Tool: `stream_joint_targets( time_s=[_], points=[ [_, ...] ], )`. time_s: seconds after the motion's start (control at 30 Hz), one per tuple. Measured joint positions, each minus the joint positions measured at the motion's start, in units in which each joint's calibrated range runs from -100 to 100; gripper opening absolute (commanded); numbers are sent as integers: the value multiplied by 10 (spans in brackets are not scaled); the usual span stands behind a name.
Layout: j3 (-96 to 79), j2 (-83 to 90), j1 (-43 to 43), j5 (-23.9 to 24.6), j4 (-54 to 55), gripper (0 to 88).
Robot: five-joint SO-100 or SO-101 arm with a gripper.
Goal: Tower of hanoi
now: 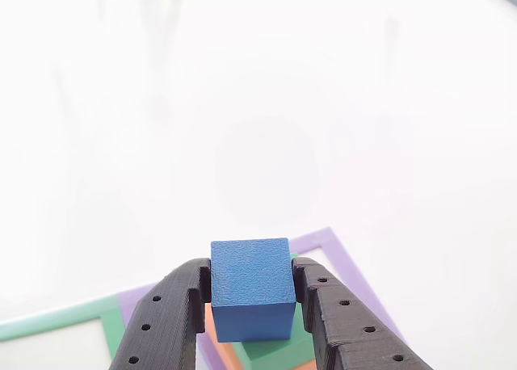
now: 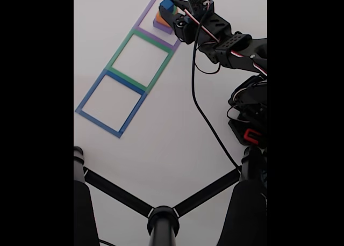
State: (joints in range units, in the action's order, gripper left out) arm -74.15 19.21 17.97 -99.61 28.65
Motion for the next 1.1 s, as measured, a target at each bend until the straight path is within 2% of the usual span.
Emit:
stream_joint_targets(
  time_s=[0.37, 0.53, 0.77, 1.1],
  points=[
    [0, 4, -2, 0, -5, 39],
    [3, 70, -15, 0, -85, 39],
    [97, 213, -36, 0, -334, 42],
    [382, 311, -52, 0, -822, 41]
  ],
)
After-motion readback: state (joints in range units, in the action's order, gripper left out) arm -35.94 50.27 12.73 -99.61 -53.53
